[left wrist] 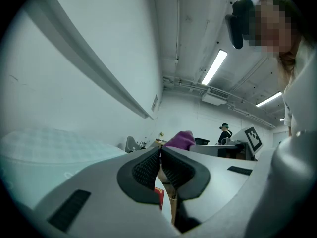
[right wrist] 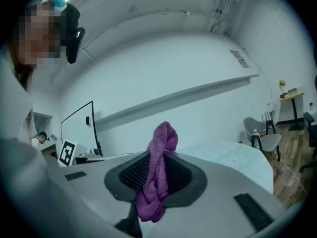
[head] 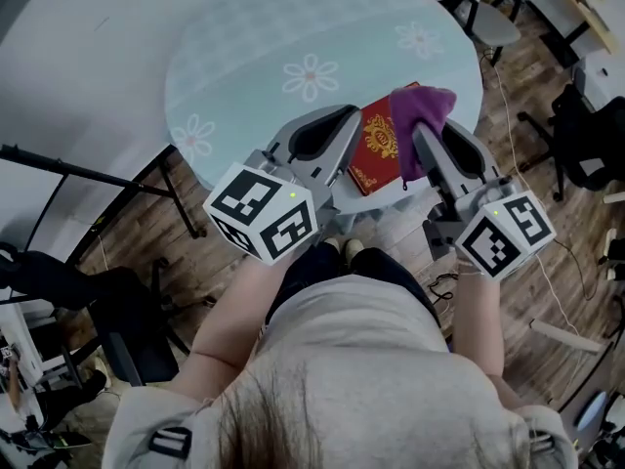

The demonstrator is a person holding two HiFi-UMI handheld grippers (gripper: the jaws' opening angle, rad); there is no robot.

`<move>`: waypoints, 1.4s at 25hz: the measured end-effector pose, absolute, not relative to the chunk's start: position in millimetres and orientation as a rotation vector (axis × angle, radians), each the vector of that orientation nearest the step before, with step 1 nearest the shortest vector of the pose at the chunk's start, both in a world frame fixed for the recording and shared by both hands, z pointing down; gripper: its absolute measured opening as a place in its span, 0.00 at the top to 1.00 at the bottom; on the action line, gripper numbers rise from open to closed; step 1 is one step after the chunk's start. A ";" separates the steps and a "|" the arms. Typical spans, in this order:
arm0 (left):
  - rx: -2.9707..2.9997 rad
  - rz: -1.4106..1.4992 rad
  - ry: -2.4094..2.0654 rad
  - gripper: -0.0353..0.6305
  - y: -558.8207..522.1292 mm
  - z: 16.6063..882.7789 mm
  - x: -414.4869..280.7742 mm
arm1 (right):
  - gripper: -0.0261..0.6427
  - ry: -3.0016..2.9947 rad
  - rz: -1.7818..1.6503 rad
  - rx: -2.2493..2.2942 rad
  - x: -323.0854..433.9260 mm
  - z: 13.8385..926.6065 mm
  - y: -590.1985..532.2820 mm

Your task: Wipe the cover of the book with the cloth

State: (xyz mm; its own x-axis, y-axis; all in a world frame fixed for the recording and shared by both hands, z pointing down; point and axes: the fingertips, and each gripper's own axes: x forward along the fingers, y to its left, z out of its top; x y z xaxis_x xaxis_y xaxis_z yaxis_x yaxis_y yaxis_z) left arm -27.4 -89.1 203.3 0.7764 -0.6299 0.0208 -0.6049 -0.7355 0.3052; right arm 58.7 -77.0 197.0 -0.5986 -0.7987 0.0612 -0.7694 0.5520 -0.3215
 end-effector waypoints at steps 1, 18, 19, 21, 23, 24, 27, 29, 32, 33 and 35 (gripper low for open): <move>2.674 -0.123 -0.951 0.91 -89.6 203.4 -28.0 | 0.82 2.683 -0.469 -1.362 59.0 193.2 -76.5; 2.665 -0.131 -0.839 0.92 -91.8 216.2 -17.3 | 0.82 2.645 -0.445 -1.339 66.8 194.3 -81.0; 2.666 -0.120 -0.838 0.92 -92.1 218.6 -16.3 | 0.82 2.648 -0.445 -1.339 67.0 195.2 -80.9; 2.665 -0.098 -0.833 0.92 -93.1 223.3 -14.2 | 0.82 2.655 -0.448 -1.342 68.2 197.5 -81.4; 2.657 -0.088 -0.821 0.92 -94.4 226.8 -12.2 | 0.82 2.661 -0.451 -1.348 69.8 199.9 -82.6; 2.654 -0.084 -0.813 0.92 -94.9 228.1 -10.8 | 0.82 2.662 -0.453 -1.352 70.6 201.1 -83.2; 2.656 -0.066 -0.789 0.92 -95.1 232.3 -6.9 | 0.82 2.664 -0.458 -1.361 71.0 204.1 -85.0; 2.653 -0.058 -0.782 0.92 -95.4 234.0 -5.6 | 0.82 2.672 -0.457 -1.360 69.6 204.5 -86.3; 2.651 -0.049 -0.774 0.92 -96.1 235.2 -3.2 | 0.82 2.686 -0.455 -1.355 69.0 204.5 -87.9; 2.651 -0.048 -0.773 0.92 -96.4 235.5 -2.7 | 0.82 2.688 -0.456 -1.354 69.2 204.7 -88.3; 2.651 -0.048 -0.774 0.92 -97.0 235.6 -2.2 | 0.82 2.693 -0.458 -1.355 70.0 205.6 -88.6</move>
State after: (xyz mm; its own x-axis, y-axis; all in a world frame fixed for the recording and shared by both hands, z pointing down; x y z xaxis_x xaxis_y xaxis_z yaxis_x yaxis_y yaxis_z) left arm -2.2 -97.0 235.6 0.8480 -0.5252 0.0719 -0.5124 -0.7773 0.3650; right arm 70.0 -88.6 205.6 -0.6017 -0.7971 0.0516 -0.7693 0.5609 -0.3059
